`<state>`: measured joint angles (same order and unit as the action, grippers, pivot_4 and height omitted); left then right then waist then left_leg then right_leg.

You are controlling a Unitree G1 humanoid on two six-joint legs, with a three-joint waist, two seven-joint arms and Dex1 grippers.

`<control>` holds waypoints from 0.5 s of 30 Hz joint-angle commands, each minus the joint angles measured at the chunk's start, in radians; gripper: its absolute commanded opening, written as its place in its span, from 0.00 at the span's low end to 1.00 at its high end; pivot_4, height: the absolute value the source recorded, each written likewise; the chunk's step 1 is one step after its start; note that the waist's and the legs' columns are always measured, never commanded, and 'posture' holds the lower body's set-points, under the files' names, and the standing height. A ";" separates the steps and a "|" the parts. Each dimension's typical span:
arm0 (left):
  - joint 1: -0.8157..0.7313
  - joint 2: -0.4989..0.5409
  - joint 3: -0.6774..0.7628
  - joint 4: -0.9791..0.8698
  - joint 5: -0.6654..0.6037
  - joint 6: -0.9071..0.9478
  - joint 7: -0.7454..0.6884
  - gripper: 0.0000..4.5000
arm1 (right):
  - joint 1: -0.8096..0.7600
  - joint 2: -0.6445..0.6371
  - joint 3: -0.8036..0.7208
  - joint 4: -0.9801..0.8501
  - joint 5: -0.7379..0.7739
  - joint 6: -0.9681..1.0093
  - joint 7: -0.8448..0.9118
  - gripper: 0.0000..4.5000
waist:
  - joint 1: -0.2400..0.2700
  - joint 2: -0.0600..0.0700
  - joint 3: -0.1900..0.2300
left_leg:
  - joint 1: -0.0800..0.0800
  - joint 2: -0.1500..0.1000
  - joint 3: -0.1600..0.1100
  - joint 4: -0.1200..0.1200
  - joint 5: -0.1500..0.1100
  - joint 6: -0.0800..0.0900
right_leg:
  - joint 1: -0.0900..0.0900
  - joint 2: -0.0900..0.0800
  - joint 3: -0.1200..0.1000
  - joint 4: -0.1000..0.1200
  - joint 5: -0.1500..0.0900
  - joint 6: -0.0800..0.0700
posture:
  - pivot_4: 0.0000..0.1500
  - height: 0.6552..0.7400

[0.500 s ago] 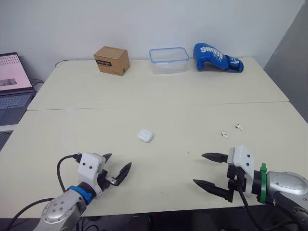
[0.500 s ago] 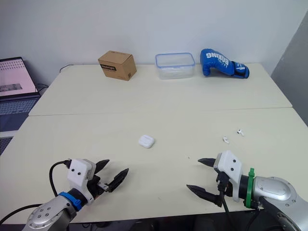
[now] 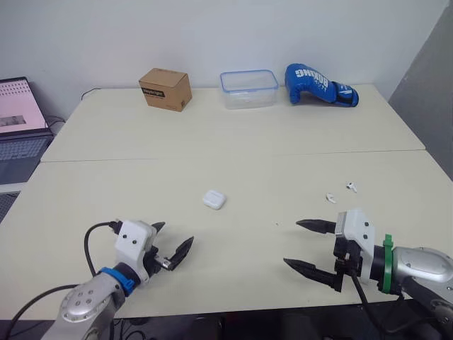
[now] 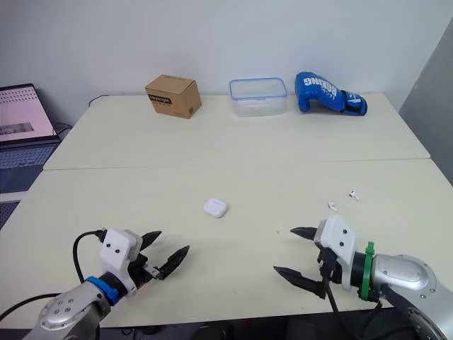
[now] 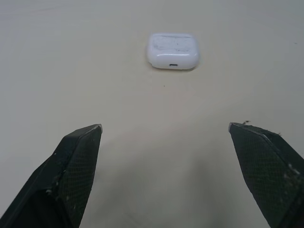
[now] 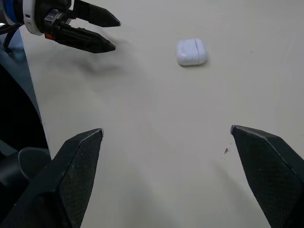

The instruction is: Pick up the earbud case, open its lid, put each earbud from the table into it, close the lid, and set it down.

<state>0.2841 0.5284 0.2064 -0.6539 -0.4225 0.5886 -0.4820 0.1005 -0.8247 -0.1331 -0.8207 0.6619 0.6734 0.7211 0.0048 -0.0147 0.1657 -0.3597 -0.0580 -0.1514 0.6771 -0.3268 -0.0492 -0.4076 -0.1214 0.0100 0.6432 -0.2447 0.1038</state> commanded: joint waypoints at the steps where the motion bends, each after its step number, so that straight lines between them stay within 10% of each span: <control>1: -0.114 0.005 0.022 -0.005 -0.045 0.067 0.032 0.99 | -0.081 -0.024 -0.040 0.014 0.031 -0.005 0.021 1.00 | -0.001 0.000 0.000 | 0.000 0.000 0.000 0.000 0.000 0.000 | 0.000 0.000 0.000 0.000 0.000 0.000 | 1.00 0.89; 15: -0.429 -0.040 -0.210 0.162 0.054 0.201 0.126 0.99 | -0.141 -0.021 -0.004 0.140 -0.077 -0.193 0.141 1.00 | -0.003 -0.001 0.000 | 0.000 -0.001 -0.001 0.000 0.000 -0.001 | 0.000 0.000 0.000 -0.001 0.000 0.000 | 1.00 0.89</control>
<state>-0.1303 0.4921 0.0000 -0.4873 -0.3816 0.7891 -0.3636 -0.0424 -0.8496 -0.1324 -0.6663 0.5986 0.5200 0.8502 0.0017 -0.0152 0.1660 -0.3597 -0.0587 -0.1517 0.6773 -0.3264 -0.0500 -0.4078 -0.1215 0.0103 0.6426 -0.2446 0.1039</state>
